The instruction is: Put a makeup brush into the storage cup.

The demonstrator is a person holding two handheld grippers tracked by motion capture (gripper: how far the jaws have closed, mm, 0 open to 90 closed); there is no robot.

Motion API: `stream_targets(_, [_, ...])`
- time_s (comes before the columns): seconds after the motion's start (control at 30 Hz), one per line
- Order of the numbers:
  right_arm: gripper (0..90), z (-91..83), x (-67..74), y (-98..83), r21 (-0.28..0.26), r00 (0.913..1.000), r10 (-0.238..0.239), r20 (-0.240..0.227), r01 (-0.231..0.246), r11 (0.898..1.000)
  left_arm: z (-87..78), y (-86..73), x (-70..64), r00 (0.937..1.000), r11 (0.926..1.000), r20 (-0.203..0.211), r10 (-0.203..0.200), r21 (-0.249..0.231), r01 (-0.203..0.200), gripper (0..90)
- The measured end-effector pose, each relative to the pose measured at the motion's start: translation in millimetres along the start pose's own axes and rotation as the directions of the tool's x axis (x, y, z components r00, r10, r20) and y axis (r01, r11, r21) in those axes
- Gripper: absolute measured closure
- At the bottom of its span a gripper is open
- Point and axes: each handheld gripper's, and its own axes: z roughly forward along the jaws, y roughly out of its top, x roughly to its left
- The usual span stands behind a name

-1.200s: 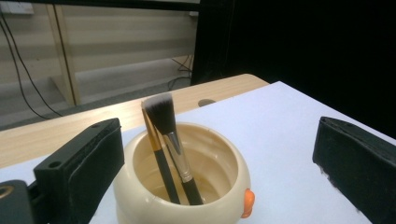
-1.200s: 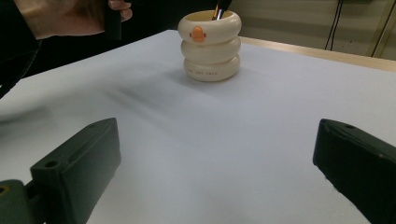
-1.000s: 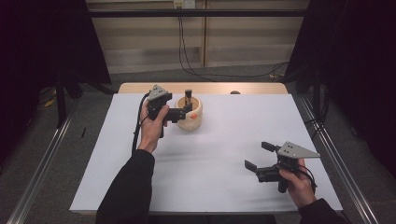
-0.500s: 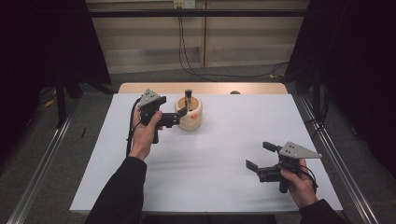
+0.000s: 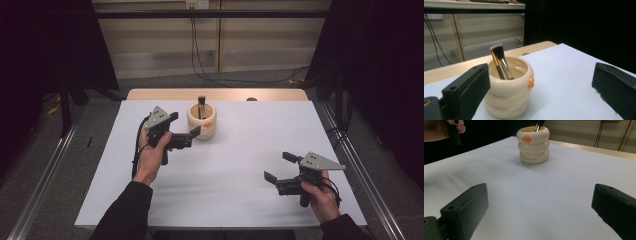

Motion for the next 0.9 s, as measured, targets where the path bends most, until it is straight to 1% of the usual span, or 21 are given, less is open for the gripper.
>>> stream_targets(0.07, [0.3, -0.3, -0.1, 0.0, -0.001, 1.0, 0.001, 0.0, -0.001, 1.0, -3.9, -0.8, -0.8, 0.9999, 1.0, -0.014, 0.001, 0.006, -0.001, 1.6])
stream_targets(0.1, [0.3, -0.5, -0.6, 0.0, -0.002, 1.0, 0.003, -0.008, -0.003, 1.0, -5.8, -0.9, -0.5, 0.9996, 1.0, -0.027, 0.009, 0.0, -0.009, 1.9])
stream_targets(0.13, [0.3, -0.7, -0.8, -0.1, -0.001, 1.0, -0.003, -0.004, 0.003, 1.0, -8.4, -0.5, 0.8, 0.9991, 0.9998, -0.038, 0.018, -0.012, -0.019, 2.1])
stream_targets(0.17, [0.3, -0.9, -1.1, -0.1, 0.0, 1.0, -0.003, -0.003, 0.003, 1.0, -10.2, 0.1, 2.1, 0.9987, 0.9998, -0.05, 0.012, -0.015, -0.013, 2.0])
stream_targets(0.2, [0.3, -0.9, -1.2, -0.2, 0.0, 1.0, -0.005, 0.0, 0.005, 1.0, -12.7, 0.4, 4.0, 0.9992, 0.9996, -0.037, -0.018, -0.021, 0.017, 1.8])
stream_targets(0.23, [0.3, -0.7, -0.9, -0.2, -0.001, 1.0, 0.001, -0.001, -0.001, 1.0, -14.6, 0.4, 4.3, 0.9994, 0.9997, -0.029, -0.02, -0.016, 0.019, 1.7])
stream_targets(0.27, [0.3, -0.6, -0.9, -0.2, -0.001, 1.0, 0.0, -0.002, 0.0, 1.0, -17.6, -0.8, 3.1, 0.999, 0.9998, -0.044, -0.007, -0.018, 0.006, 1.7])
stream_targets(0.3, [0.3, -0.6, -0.8, -0.1, -0.001, 1.0, -0.001, -0.008, 0.001, 1.0, -20.2, -1.7, 2.7, 0.9988, 0.9999, -0.048, 0.003, -0.014, -0.004, 1.7])
stream_targets(0.33, [0.3, -0.4, -0.8, -0.2, 0.0, 1.0, -0.003, -0.003, 0.003, 1.0, -21.9, -3.5, 1.9, 0.9989, 0.9997, -0.045, -0.009, -0.021, 0.008, 1.7])
stream_targets(0.4, [0.3, -0.2, -0.9, -0.3, 0.004, 1.0, -0.004, -0.005, 0.004, 1.0, -25.4, -7.4, 0.7, 0.9989, 0.9998, -0.046, -0.007, -0.02, 0.006, 1.7])
stream_targets(0.47, [0.3, -0.5, -0.7, -0.2, 0.002, 1.0, -0.004, 0.002, 0.004, 1.0, -28.0, -12.8, -1.4, 0.9986, 0.9999, -0.053, 0.011, 0.007, -0.011, 2.0])
stream_targets(0.5, [0.3, -0.5, -0.6, -0.2, 0.002, 1.0, -0.004, 0.003, 0.004, 1.0, -29.4, -15.6, -2.8, 0.9983, 0.9997, -0.053, 0.024, 0.011, -0.024, 2.0])
stream_targets(0.57, [0.3, -0.4, -1.0, -0.3, 0.002, 1.0, -0.006, -0.002, 0.006, 1.0, -33.0, -21.4, -5.5, 0.9994, 0.9998, -0.03, 0.018, 0.012, -0.018, 2.0])
stream_targets(0.63, [0.3, -0.3, -1.2, -0.6, 0.003, 1.0, -0.004, 0.001, 0.004, 1.0, -36.0, -24.9, -6.9, 0.9991, 0.9999, -0.039, 0.016, 0.007, -0.015, 2.0])
stream_targets(0.67, [0.3, -0.4, -1.3, -0.8, 0.004, 1.0, -0.001, -0.004, 0.001, 1.0, -37.9, -27.2, -8.4, 0.999, 1.0, -0.045, 0.001, 0.01, 0.0, 2.0])
stream_targets(0.7, [0.3, -0.6, -1.3, -0.9, 0.006, 1.0, -0.001, 0.002, 0.001, 1.0, -39.3, -28.9, -9.8, 0.999, 0.9999, -0.044, -0.01, 0.006, 0.011, 2.0])
stream_targets(0.77, [0.3, -0.7, -1.2, -0.9, 0.004, 1.0, -0.001, 0.003, 0.001, 1.0, -42.9, -30.8, -12.3, 0.9989, 0.9998, -0.047, 0.0, 0.021, 0.001, 2.0])
stream_targets(0.8, [0.3, -0.9, -1.4, -1.0, 0.003, 1.0, -0.005, 0.005, 0.005, 1.0, -45.0, -31.9, -14.3, 0.9985, 0.9999, -0.054, -0.002, 0.012, 0.003, 2.0])
stream_targets(0.83, [0.3, -1.1, -1.9, -1.0, 0.004, 1.0, -0.006, 0.005, 0.006, 1.0, -46.9, -32.2, -15.3, 0.9985, 0.9998, -0.055, 0.001, 0.02, 0.0, 2.5])
stream_targets(0.87, [0.3, -1.0, -1.7, -1.0, 0.004, 0.9999, -0.003, 0.012, 0.003, 1.0, -49.5, -32.6, -16.8, 0.999, 0.9996, -0.045, 0.002, 0.03, -0.001, 3.0])
stream_targets(0.9, [0.3, -0.6, -1.9, -1.0, 0.003, 0.9999, -0.005, 0.013, 0.005, 1.0, -52.9, -34.3, -18.7, 0.9993, 0.9998, -0.037, 0.001, 0.018, 0.0, 2.8])
